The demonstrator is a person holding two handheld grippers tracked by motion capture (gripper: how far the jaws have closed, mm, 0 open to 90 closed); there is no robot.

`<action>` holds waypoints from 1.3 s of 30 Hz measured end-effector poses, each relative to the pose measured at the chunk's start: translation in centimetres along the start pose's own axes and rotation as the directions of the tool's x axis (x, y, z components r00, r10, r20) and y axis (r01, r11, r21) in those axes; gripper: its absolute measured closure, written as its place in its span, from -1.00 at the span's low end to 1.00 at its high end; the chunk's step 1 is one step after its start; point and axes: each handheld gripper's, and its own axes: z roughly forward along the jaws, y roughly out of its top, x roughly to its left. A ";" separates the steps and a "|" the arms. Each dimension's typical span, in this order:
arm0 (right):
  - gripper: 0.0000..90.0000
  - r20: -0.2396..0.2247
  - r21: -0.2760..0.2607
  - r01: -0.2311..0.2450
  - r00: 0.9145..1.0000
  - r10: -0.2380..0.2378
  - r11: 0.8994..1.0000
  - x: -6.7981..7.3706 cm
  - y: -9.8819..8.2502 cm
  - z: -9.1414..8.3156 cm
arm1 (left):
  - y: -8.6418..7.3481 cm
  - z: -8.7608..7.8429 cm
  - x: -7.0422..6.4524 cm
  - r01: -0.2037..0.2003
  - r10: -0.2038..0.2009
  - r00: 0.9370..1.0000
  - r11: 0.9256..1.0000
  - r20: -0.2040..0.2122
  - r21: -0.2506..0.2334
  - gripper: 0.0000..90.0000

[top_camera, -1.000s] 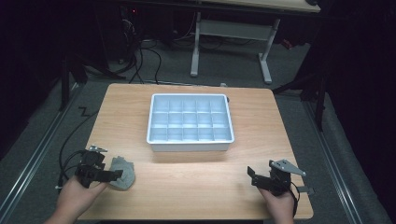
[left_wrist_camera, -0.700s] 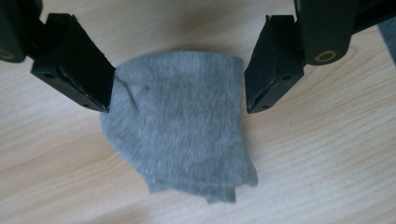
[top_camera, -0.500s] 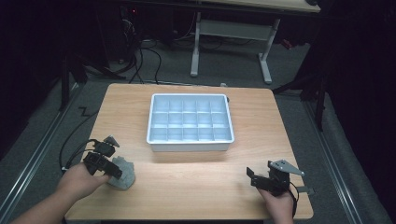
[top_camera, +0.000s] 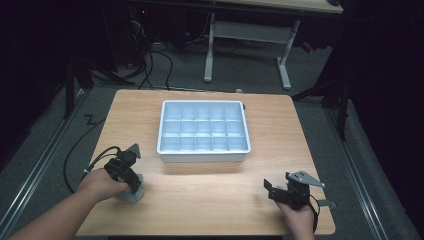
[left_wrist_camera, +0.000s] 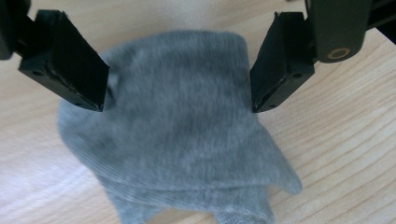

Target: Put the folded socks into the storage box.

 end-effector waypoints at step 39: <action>-0.68 -0.015 -0.003 -0.002 1.000 0.002 1.000 0.0 0.0 0.0 | 11.7 -9.3 -10.2 0.152 -0.144 0.977 0.988 0.158 -0.039 0.53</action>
